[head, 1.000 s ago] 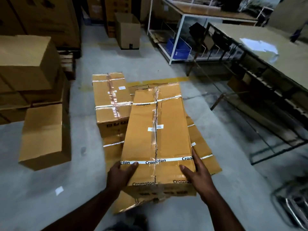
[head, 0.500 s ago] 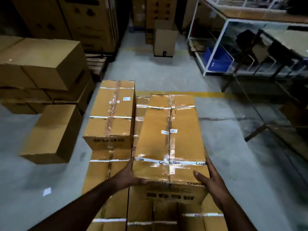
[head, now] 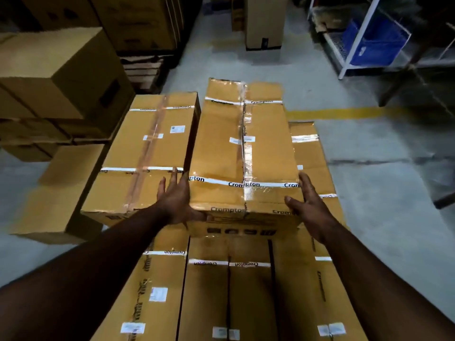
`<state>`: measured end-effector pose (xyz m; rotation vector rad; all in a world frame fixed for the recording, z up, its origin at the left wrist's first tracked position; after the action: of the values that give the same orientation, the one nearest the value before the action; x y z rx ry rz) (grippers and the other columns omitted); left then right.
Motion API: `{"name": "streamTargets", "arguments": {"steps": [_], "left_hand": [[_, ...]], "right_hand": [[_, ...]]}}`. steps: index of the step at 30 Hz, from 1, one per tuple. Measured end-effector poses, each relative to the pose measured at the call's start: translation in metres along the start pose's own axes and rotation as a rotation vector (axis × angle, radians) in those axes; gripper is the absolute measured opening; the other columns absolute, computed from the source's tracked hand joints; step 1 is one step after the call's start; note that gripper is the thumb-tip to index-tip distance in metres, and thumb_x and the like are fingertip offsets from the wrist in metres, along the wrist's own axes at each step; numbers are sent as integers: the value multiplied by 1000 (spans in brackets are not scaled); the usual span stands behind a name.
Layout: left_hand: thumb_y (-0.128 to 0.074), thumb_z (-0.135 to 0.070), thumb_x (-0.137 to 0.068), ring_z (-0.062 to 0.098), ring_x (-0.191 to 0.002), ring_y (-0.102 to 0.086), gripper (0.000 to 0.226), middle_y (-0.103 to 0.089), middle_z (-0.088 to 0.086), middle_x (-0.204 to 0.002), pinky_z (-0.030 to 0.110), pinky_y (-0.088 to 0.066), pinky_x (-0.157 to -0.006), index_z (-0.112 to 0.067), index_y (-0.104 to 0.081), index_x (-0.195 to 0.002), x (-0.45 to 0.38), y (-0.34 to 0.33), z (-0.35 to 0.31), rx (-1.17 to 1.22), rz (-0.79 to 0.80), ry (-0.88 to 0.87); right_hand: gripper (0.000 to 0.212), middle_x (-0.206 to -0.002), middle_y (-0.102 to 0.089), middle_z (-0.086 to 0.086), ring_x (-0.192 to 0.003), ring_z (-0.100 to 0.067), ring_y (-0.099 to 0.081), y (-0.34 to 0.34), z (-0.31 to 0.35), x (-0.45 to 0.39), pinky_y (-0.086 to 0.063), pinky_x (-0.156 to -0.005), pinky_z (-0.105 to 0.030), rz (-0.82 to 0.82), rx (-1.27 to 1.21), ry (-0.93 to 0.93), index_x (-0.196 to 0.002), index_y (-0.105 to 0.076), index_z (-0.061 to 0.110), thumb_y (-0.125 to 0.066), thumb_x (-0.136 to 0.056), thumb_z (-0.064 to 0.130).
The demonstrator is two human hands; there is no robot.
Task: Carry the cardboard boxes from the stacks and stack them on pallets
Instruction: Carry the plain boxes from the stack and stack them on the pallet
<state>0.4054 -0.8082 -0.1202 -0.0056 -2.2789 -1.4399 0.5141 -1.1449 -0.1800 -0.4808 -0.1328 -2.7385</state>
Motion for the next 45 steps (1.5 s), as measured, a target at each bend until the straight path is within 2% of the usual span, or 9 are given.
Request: {"name": "streamTargets", "arguments": {"steps": [5,9,12,15,20,30,34,38,45], "left_hand": [[-78,-85,-54,37,-153,29,155,36,7,-165,62,9,-123,-28,20,-161,-37,-29,40,-155,47,208],[-76,-83,-59,46,-153,21,150,34,7,-166,69,1,-122,-32,21,-160,-40,-60,73,-128,157,297],[-77,-78,-64,47,-154,16,146,29,6,-168,70,-2,-121,-31,22,-160,-38,-76,78,-129,86,279],[-74,-78,-69,46,-155,14,143,27,6,-169,69,-2,-121,-30,27,-158,-36,-79,81,-133,63,266],[-63,-82,-76,45,-156,6,129,20,4,-171,69,-8,-121,-36,25,-158,-39,-77,83,-93,26,251],[-59,-76,-85,46,-155,-12,116,7,8,-173,62,-27,-121,-32,17,-161,-37,-73,91,-244,36,223],[-69,-52,-91,41,-152,-23,98,-17,13,-169,53,-24,-123,-20,-12,-165,-17,-68,86,-104,-4,171],[-73,-22,-91,34,-135,-51,59,-55,15,-146,38,-40,-111,-10,-52,-145,80,-76,66,270,-182,94],[-59,-3,-88,19,-93,-70,14,-75,3,-98,38,-56,-91,-9,-70,-92,270,-23,47,659,-296,123]], "right_hand": [[96,-169,-17,23,-154,-10,-20,-21,-31,-43,-39,-119,-52,33,21,34,-157,-9,61,-62,-101,3],[100,-169,-16,24,-157,-7,-15,-41,-54,-44,-35,-120,-46,90,102,52,-161,-2,52,-58,-101,-4],[107,-170,-12,19,-155,-7,-16,-47,-69,-35,-28,-121,-32,103,326,66,-164,1,44,-76,-94,19],[134,-172,-18,9,-153,-13,-27,-47,-79,-31,-35,-121,-38,139,603,58,-161,10,49,-92,-77,34],[114,-167,-34,-1,-148,-25,-40,-60,-72,-37,-45,-113,-41,-48,734,196,-165,-11,36,-86,-83,12],[91,-166,-33,-10,-141,-36,-46,-80,-79,-28,-48,-106,-47,-191,969,194,-162,-29,38,-77,-89,10],[88,-171,-19,-8,-152,-39,-25,-95,-53,1,-33,-119,-52,-198,1099,138,-160,-30,21,-79,-87,26],[53,-132,-66,-6,-120,-22,-59,-141,-19,89,-50,-103,-39,-120,765,317,-141,-57,18,-73,-92,15],[25,-106,-71,5,-95,-3,-67,-201,59,259,-54,-83,-17,-3,475,361,-120,-71,16,-70,-96,12]]}}
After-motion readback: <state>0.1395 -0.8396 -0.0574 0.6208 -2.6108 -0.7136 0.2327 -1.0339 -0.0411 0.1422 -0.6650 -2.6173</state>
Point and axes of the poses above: each hand's wrist, its own x-axis away from the middle knuckle, its own y-axis out of the back of the hand, z = x × y, the point moved 1 cm from there along -x, towards the middle knuckle
